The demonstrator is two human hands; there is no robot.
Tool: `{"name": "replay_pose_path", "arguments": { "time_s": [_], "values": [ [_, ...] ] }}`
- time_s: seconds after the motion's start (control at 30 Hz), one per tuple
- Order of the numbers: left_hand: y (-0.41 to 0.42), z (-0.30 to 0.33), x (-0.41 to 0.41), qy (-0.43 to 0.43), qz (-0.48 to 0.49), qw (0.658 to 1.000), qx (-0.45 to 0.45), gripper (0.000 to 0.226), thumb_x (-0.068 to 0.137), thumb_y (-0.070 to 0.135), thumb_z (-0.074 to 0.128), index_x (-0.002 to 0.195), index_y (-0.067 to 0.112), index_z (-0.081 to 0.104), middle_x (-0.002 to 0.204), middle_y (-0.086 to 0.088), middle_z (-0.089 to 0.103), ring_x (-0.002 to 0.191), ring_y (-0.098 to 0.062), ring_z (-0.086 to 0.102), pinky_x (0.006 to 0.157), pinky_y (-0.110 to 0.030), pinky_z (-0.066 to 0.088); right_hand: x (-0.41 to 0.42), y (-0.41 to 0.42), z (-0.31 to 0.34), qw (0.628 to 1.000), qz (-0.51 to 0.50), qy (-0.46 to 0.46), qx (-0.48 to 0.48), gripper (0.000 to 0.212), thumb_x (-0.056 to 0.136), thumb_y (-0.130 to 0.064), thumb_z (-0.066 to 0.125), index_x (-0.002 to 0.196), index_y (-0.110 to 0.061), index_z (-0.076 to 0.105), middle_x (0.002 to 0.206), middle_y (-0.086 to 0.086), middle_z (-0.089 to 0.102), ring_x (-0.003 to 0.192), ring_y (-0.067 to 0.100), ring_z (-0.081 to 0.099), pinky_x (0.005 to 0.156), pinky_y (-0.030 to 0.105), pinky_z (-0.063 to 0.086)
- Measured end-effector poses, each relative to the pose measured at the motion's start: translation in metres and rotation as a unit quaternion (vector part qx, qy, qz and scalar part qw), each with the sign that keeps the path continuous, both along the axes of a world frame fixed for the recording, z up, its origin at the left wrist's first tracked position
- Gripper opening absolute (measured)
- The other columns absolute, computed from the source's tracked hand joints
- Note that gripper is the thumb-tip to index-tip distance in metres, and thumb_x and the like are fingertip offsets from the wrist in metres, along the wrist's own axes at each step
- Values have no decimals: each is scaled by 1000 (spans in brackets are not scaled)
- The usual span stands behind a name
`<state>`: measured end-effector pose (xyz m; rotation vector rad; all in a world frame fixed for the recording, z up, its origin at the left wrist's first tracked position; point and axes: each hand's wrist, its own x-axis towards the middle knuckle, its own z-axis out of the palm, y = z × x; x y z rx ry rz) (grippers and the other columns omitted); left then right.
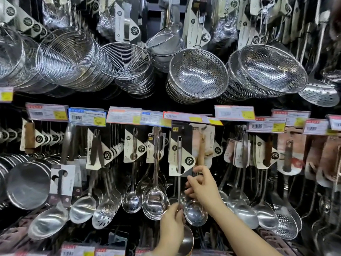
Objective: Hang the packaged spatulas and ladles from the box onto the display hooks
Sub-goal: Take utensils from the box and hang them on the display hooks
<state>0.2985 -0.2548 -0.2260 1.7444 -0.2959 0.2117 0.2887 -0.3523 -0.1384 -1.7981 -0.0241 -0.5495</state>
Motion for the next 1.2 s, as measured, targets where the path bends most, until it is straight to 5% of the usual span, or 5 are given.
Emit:
{"name": "replay_pose_path", "arguments": {
  "time_s": [0.23, 0.3, 0.43, 0.8, 1.2],
  "values": [
    [-10, 9, 29, 36, 3, 999, 18, 26, 92, 6, 45, 73, 22, 55, 66, 0, 56, 61, -17, 50, 59, -29, 43, 4, 1, 10, 943, -85, -103, -306, 33, 95, -33, 46, 126, -22, 50, 122, -5, 51, 114, 10, 49, 96, 25, 40],
    [-11, 9, 35, 48, 0, 999, 17, 24, 93, 7, 44, 76, 21, 54, 65, 2, 55, 59, -14, 50, 54, -22, 41, 11, 3, 16, 917, -32, -46, -396, 45, 97, -41, 36, 138, -25, 41, 149, -1, 31, 140, 17, 24, 114, 31, 21],
    [-9, 9, 49, 39, 17, 999, 29, 27, 94, 4, 42, 72, 18, 51, 63, 5, 53, 60, -11, 49, 51, -11, 37, 32, 4, 20, 856, 9, 76, -511, 60, 95, -55, 21, 148, -27, 20, 159, 3, 2, 147, 23, -10, 121, 42, -2],
    [-9, 9, 92, 27, 47, 997, 46, 22, 93, 5, 44, 108, 6, 61, 78, -1, 58, 68, -12, 52, 51, -7, 38, 67, 9, 24, 824, 0, 165, -542, 67, 92, -62, 18, 149, -26, 15, 159, -1, -8, 146, 22, -14, 121, 44, 0],
    [7, -5, 67, -17, -71, 991, 115, 54, 88, 29, 50, 138, 22, 32, 132, -3, 50, 117, -21, 54, 99, -37, 47, 26, 11, 15, 834, 3, 134, -535, 66, 95, -50, 35, 148, -14, 22, 158, 15, 9, 147, 27, 7, 120, 37, 10]
  ]
}}
